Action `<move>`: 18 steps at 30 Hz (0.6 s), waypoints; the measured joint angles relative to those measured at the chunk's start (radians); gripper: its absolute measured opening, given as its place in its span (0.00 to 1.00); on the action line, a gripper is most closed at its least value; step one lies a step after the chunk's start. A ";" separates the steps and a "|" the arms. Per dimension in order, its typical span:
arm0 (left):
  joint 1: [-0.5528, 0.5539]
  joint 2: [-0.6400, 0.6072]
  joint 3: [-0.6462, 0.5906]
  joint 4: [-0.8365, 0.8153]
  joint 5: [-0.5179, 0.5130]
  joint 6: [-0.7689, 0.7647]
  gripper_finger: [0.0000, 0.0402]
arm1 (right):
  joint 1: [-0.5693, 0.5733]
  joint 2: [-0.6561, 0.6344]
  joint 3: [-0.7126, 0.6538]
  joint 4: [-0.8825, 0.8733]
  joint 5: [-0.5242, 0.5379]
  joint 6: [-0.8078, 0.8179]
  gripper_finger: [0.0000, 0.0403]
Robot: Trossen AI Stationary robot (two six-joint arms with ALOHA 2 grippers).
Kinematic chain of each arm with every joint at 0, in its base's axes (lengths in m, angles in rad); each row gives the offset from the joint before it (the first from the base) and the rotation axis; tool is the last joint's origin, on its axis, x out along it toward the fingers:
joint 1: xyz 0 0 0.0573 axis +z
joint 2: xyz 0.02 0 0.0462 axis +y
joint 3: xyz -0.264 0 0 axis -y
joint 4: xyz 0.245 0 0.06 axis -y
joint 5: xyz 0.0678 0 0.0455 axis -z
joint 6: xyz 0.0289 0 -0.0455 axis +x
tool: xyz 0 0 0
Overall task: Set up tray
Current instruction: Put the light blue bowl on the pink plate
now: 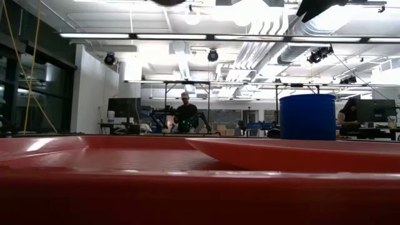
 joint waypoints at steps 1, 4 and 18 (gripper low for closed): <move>-0.039 0.007 -0.002 0.005 -0.016 -0.020 0.03 | 0.000 0.000 0.000 -0.005 0.000 -0.002 0.45; -0.160 0.037 -0.003 0.010 -0.071 -0.077 0.03 | 0.000 0.000 0.000 -0.029 0.000 -0.003 0.45; -0.507 0.349 -0.005 0.188 -0.177 -0.301 0.03 | -0.032 0.000 0.000 -0.182 0.026 0.006 0.45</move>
